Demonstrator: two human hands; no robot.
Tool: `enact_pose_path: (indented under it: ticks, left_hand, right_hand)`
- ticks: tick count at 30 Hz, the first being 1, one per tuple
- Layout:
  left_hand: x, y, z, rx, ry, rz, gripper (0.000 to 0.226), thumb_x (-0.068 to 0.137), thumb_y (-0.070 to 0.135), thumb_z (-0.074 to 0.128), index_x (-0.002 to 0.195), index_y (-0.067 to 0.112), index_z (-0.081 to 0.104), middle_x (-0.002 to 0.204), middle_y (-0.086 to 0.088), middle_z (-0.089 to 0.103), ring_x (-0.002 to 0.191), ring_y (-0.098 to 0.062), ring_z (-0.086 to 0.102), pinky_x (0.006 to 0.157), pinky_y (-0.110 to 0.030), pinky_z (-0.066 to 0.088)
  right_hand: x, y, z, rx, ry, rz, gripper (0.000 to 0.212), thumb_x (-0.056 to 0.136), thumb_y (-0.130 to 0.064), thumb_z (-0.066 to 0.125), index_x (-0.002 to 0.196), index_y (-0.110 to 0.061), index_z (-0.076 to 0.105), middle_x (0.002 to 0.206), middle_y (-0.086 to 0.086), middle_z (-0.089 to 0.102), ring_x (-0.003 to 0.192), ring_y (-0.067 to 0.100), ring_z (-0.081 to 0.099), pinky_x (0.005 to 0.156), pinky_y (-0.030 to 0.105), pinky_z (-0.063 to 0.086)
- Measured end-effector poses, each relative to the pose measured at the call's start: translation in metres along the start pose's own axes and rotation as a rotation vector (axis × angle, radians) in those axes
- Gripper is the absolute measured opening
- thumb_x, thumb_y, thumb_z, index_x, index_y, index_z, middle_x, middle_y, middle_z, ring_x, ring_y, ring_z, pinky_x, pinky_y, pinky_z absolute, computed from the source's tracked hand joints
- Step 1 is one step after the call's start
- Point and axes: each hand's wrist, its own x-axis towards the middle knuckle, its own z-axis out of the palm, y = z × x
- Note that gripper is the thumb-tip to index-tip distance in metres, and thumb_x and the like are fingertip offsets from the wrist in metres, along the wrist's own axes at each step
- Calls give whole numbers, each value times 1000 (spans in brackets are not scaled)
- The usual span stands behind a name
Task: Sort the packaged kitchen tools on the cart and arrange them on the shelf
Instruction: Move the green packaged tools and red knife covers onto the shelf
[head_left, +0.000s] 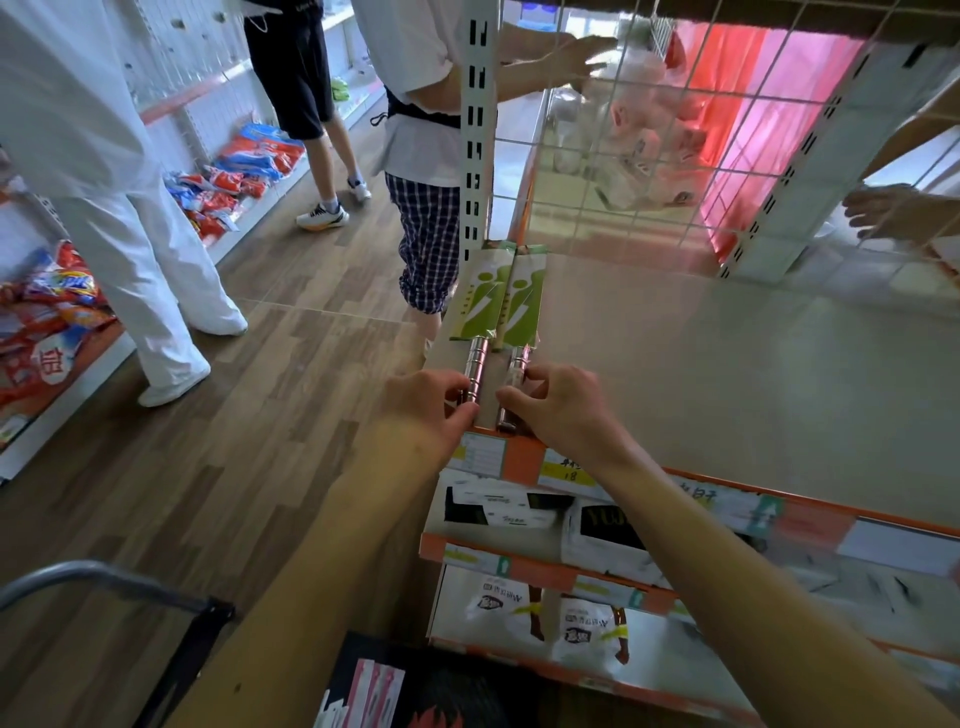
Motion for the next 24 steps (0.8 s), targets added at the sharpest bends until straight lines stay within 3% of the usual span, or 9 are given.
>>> enact_pose_path:
  ticks: [9, 13, 19, 22, 24]
  left_hand:
    - [-5, 2, 2, 9, 21, 28, 30, 91, 21, 56, 120, 16, 60, 112, -5, 67, 93, -16, 64, 80, -21, 46]
    - [-6, 4, 5, 22, 25, 35, 29, 92, 17, 51, 119, 18, 62, 109, -5, 66, 92, -15, 62, 71, -11, 38]
    - [-12, 2, 11, 18, 51, 32, 30, 89, 19, 55, 118, 19, 62, 111, -8, 64, 95, -18, 62, 82, -21, 44]
    - [-19, 2, 8, 47, 51, 57, 36, 89, 23, 55, 125, 20, 57, 119, -7, 57, 102, -17, 55, 78, -15, 34]
    - [-23, 0, 6, 48, 47, 76, 39, 90, 24, 55, 128, 20, 53, 125, -5, 54, 108, -16, 52, 78, -13, 30]
  right_hand:
    - [-3, -1, -2, -6, -2, 10, 36, 89, -27, 59, 100, 7, 64, 92, 20, 68, 87, 33, 63, 77, 39, 50]
    - [-2, -1, 0, -32, 37, 31, 33, 87, -28, 61, 100, 1, 66, 91, 16, 70, 87, 28, 64, 73, 31, 47]
    - [-6, 0, 0, -36, 66, 38, 31, 88, -27, 59, 98, 1, 66, 93, 16, 69, 83, 25, 62, 68, 27, 45]
    - [-10, 0, -3, -32, 89, 39, 35, 89, -31, 58, 103, 1, 65, 97, 18, 69, 92, 28, 64, 71, 29, 46]
    - [-14, -1, -5, -49, 99, 56, 40, 90, -33, 56, 115, -2, 61, 108, 16, 67, 102, 26, 62, 73, 23, 40]
